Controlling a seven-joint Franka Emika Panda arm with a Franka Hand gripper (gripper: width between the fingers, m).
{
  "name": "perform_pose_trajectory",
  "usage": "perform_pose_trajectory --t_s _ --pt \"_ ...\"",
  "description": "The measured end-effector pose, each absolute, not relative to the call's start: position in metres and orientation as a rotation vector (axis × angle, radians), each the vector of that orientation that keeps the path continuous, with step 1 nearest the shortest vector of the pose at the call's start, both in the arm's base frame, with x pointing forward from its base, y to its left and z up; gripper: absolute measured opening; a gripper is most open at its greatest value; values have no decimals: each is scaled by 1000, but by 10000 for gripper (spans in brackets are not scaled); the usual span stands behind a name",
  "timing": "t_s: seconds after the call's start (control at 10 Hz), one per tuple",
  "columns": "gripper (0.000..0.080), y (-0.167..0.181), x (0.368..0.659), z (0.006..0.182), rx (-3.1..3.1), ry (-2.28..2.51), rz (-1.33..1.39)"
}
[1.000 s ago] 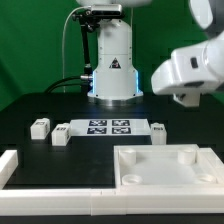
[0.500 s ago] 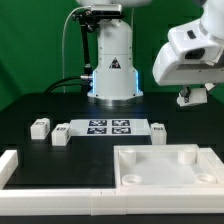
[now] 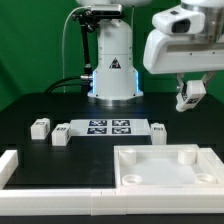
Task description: Assemble one leg
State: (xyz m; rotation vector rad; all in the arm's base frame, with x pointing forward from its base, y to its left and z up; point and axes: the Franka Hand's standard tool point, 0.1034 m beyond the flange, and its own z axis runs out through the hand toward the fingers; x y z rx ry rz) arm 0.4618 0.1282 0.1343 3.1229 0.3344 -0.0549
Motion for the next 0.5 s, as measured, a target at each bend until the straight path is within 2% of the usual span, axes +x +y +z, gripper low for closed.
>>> perform_pose_trajectory --t_s 0.3,0.5 --pt "291 112 480 141 3172 182 356" --pt "291 112 477 138 3172 190 344"
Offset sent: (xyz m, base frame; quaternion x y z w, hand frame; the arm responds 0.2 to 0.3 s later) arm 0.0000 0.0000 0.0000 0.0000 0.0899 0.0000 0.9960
